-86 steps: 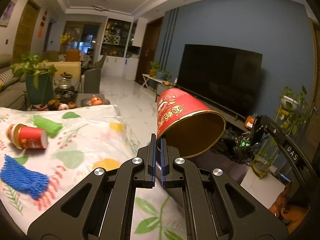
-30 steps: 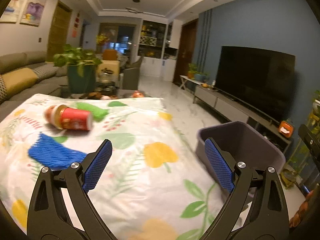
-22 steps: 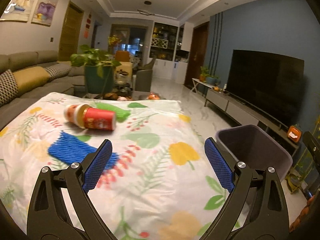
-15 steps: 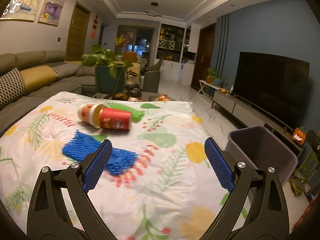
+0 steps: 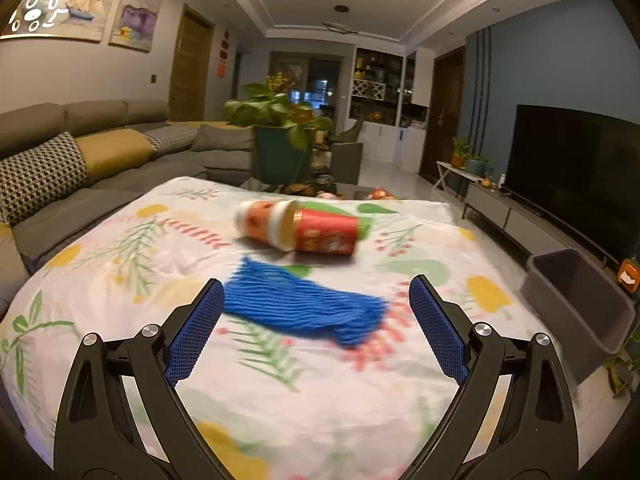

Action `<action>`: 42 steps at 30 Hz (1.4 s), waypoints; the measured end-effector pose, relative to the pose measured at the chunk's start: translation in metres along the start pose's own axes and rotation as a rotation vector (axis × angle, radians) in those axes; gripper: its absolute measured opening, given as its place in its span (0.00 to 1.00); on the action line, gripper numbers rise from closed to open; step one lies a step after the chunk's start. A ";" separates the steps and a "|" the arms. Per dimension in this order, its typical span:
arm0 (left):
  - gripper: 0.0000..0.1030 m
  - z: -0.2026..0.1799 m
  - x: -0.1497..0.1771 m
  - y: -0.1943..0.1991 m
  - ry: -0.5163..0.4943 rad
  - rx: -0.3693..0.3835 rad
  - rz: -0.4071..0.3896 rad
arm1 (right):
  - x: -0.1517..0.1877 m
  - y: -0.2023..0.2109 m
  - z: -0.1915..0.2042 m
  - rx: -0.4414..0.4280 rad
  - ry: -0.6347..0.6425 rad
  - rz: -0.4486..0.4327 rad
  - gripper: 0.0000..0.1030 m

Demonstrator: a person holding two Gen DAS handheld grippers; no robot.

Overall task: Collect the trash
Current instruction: 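Move both open tools back to the remaining items on the bed, then grasp the blue mesh net with the left tool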

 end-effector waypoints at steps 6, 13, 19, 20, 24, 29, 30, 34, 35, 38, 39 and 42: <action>0.89 0.035 0.009 -0.010 -0.010 -0.027 0.014 | 0.011 -0.013 0.025 -0.043 0.012 0.031 0.80; 0.89 0.045 0.007 -0.038 -0.038 -0.015 0.062 | 0.019 -0.027 0.049 -0.083 0.045 0.047 0.80; 0.89 0.046 0.000 -0.078 -0.050 0.012 0.137 | 0.019 -0.039 0.056 -0.098 0.052 0.052 0.80; 0.89 0.047 -0.001 -0.085 -0.050 0.014 0.153 | 0.018 -0.042 0.057 -0.101 0.049 0.053 0.80; 0.79 0.048 0.000 -0.111 -0.057 0.016 0.227 | 0.020 -0.049 0.062 -0.105 0.051 0.059 0.80; 0.59 0.048 0.012 -0.137 -0.052 0.059 0.339 | 0.024 -0.055 0.067 -0.109 0.060 0.072 0.80; 0.56 0.049 0.014 -0.140 -0.046 0.065 0.354 | 0.025 -0.056 0.068 -0.110 0.062 0.075 0.80; 0.32 0.048 0.017 -0.140 -0.047 0.095 0.358 | 0.028 -0.059 0.072 -0.111 0.066 0.086 0.80; 0.23 0.047 0.018 -0.140 -0.055 0.103 0.358 | 0.029 -0.060 0.074 -0.113 0.066 0.091 0.80; 0.10 0.041 0.019 -0.138 -0.075 0.124 0.349 | 0.028 -0.062 0.077 -0.118 0.071 0.098 0.80; 0.09 0.041 0.019 -0.135 -0.077 0.122 0.340 | 0.029 -0.062 0.079 -0.120 0.074 0.100 0.80; 0.08 0.044 0.014 -0.127 -0.057 0.114 0.300 | 0.029 -0.063 0.083 -0.126 0.085 0.104 0.80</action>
Point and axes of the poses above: each gripper's, at about its wrist camera, not at the fingertips, and y roughly against the way its jaws point, z to its left, x to its underside, the point moved 1 cm from there along -y, roughly the way its jaws point, and after that the axes turned 9 degrees about -y, right-handed, at the moved point
